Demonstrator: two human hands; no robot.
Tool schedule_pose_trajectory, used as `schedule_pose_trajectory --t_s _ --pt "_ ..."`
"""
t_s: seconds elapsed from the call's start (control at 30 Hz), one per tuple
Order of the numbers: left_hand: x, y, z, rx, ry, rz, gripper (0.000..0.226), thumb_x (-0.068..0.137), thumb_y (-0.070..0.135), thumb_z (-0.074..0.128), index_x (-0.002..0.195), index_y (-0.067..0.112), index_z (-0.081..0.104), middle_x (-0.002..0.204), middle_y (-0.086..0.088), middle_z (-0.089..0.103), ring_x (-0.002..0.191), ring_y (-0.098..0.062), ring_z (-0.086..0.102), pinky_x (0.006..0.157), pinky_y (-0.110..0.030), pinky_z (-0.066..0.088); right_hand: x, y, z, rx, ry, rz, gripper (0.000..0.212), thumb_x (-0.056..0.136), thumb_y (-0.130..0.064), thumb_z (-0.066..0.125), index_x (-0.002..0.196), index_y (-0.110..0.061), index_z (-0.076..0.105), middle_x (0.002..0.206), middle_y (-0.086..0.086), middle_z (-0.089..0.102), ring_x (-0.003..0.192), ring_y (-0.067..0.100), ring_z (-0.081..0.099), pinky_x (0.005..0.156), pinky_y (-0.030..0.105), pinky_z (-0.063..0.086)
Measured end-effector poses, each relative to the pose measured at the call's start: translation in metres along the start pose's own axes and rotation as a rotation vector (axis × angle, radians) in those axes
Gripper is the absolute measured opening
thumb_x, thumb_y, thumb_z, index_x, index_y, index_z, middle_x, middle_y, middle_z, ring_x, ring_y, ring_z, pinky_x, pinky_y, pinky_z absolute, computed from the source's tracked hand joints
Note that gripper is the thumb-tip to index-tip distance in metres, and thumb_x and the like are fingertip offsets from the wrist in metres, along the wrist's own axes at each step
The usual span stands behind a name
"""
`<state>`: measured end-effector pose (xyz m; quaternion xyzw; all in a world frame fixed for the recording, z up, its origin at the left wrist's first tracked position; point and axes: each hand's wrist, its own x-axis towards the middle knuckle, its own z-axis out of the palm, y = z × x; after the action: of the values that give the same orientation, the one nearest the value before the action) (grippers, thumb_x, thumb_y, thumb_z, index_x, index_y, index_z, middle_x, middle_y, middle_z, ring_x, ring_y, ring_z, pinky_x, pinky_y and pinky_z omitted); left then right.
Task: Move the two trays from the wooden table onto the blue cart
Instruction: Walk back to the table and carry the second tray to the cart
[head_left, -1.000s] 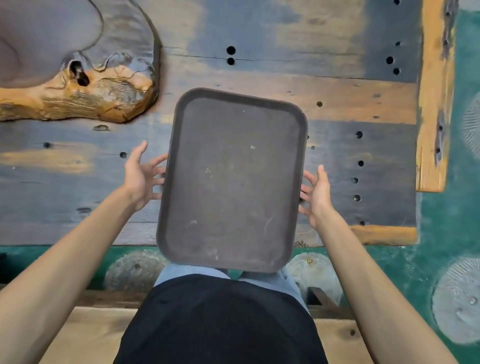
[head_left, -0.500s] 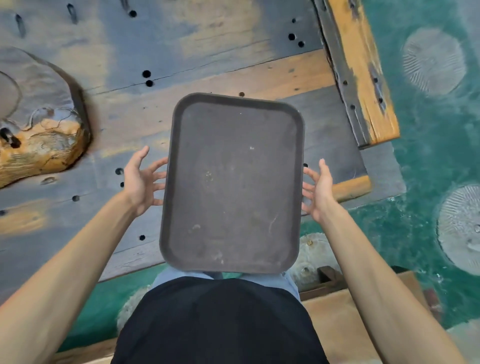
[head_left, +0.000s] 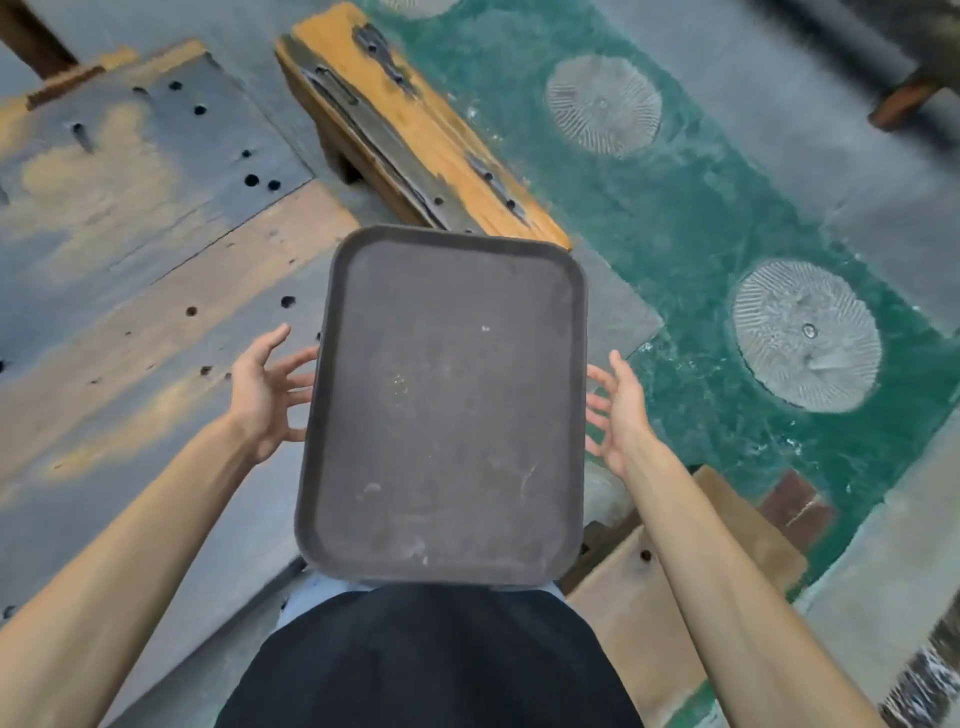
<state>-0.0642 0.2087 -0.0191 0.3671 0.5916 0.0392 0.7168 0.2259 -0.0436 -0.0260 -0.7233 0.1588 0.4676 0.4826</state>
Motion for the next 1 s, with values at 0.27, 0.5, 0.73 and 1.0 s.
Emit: schedule_pose_trajectory --t_s 0.27,0.5,0.73,1.0 --pt "0.013 0.062 0.193 0.210 -0.232 0.067 0.080 0.078 0.072 0.043 0.135 0.020 0.062 0.098 -0.007 0.055 0.099 -0.025 0.052 0.089 -0.055 0.039 0.010 -0.029 -0.155 0.260 0.150 -0.023 0.052 0.094 -0.069 0.041 0.131 -0.039 0.062 0.119 -0.004 0.063 0.104 0.010 0.058 0.075 0.037 0.042" --pt "0.025 0.095 0.352 0.416 -0.393 0.059 0.087 0.082 0.079 0.030 0.136 0.017 0.060 0.079 -0.002 0.050 0.071 -0.019 0.048 0.074 -0.039 0.034 0.017 -0.027 -0.258 0.513 0.289 -0.032 0.047 0.097 -0.064 0.042 0.130 -0.036 0.062 0.112 -0.004 0.063 0.103 0.012 0.060 0.081 0.037 0.046" --pt "0.056 0.116 0.510 0.571 -0.543 0.013 0.091 0.078 0.083 0.031 0.132 0.017 0.061 0.071 0.001 0.056 0.066 -0.018 0.050 0.066 -0.034 0.033 0.046 -0.037 -0.341 0.727 0.438 -0.015 0.045 0.097 -0.062 0.047 0.128 -0.033 0.063 0.115 -0.001 0.064 0.104 0.014 0.062 0.083 0.039 0.049" --pt "0.090 0.140 0.697 0.689 -0.680 0.014 0.088 0.081 0.080 0.029 0.132 0.018 0.064 0.086 -0.002 0.055 0.079 -0.018 0.052 0.077 -0.039 0.036 0.080 -0.096 -0.426 0.844 0.633 0.005 0.052 0.095 -0.066 0.046 0.134 -0.034 0.063 0.126 -0.002 0.069 0.115 0.019 0.064 0.105 0.044 0.047"
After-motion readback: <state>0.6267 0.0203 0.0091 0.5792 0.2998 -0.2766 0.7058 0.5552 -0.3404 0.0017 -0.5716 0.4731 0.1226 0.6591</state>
